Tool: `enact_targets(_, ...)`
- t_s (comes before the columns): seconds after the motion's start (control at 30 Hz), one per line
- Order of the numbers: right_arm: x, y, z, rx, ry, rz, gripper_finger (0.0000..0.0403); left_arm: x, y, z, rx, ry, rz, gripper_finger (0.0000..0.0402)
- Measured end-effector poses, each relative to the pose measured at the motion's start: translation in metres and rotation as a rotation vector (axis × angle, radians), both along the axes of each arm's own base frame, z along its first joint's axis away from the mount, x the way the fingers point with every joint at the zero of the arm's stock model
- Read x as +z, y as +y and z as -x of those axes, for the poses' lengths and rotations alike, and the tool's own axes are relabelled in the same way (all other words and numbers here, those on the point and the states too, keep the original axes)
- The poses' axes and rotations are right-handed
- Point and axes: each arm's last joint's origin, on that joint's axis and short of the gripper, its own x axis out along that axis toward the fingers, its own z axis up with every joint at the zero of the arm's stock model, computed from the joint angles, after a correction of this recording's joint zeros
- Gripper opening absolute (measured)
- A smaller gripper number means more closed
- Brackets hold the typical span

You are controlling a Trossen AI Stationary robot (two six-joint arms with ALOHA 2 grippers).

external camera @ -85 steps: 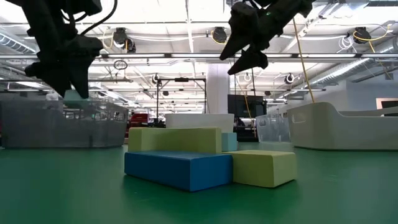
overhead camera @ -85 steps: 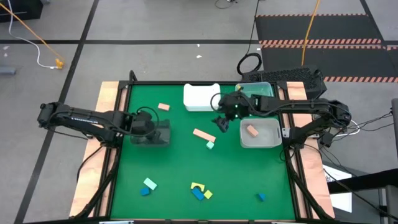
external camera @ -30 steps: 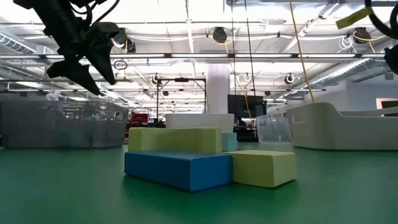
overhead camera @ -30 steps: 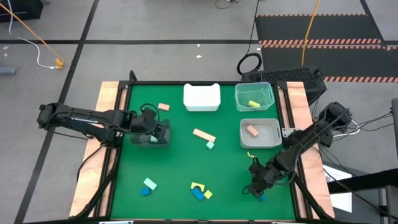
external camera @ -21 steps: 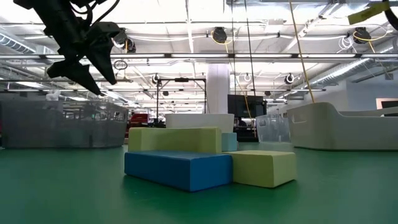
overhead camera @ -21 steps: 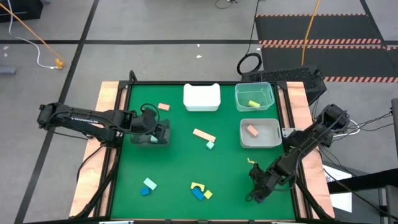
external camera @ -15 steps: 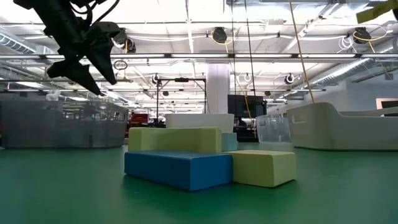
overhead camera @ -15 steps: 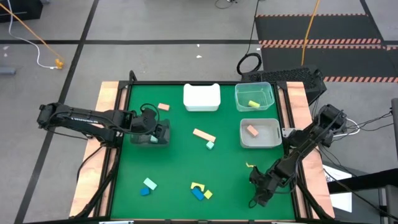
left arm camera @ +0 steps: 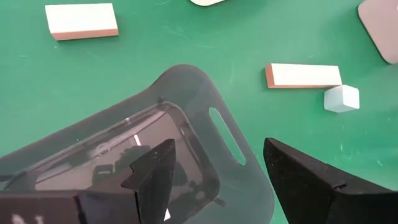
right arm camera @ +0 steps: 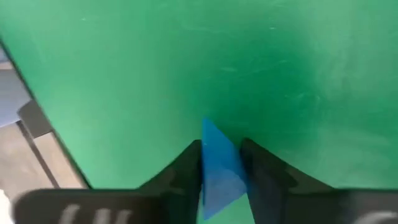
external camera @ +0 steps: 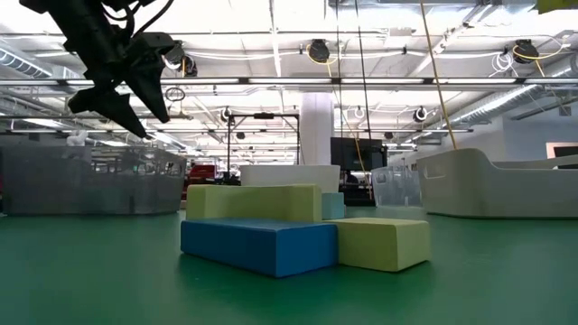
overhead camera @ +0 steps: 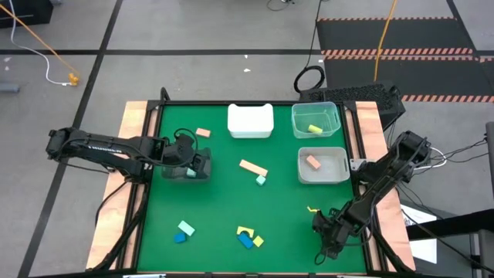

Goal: Sort & place blocks by color
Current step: Put the right blue block into the white bin

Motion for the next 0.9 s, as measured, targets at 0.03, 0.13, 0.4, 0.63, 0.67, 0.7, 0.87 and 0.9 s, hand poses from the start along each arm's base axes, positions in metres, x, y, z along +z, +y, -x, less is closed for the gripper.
enact_targets(0.03, 0.001, 0.0, 0.0, 0.0, -0.006, -0.007, 0.0065, 0.0, 0.0, 0.0, 0.0, 0.0, 0.0, 0.0246)
enact_targets(0.13, 0.006, 0.0, -0.001, -0.01, -0.041, -0.028, 0.0065, 0.0, 0.0, 0.0, 0.0, 0.0, 0.0, 0.0246)
enact_targets(0.4, 0.037, -0.012, -0.006, -0.068, -0.229, -0.062, 0.0065, 0.001, 0.0, -0.002, 0.003, -0.022, 0.002, 0.0246)
enact_targets(0.63, 0.075, -0.042, -0.018, -0.223, -0.572, 0.049, 0.0065, 0.012, 0.0, -0.015, -0.072, -0.172, -0.053, 0.0246)
enact_targets(0.67, 0.08, -0.048, -0.021, -0.252, -0.621, 0.084, 0.0065, 0.015, 0.0, -0.018, -0.096, -0.204, -0.075, 0.0246)
enact_targets(0.7, 0.084, -0.054, -0.023, -0.273, -0.662, 0.119, 0.0065, 0.018, -0.001, -0.021, -0.118, -0.243, -0.098, 0.0246)
enact_targets(0.87, 0.1, -0.087, -0.042, -0.31, -0.825, 0.295, 0.0065, 0.041, -0.001, -0.035, -0.189, -0.489, -0.207, 0.0246)
enact_targets(0.9, 0.103, -0.093, -0.047, -0.308, -0.856, 0.334, 0.0065, 0.047, -0.001, -0.037, -0.198, -0.541, -0.232, 0.0246)
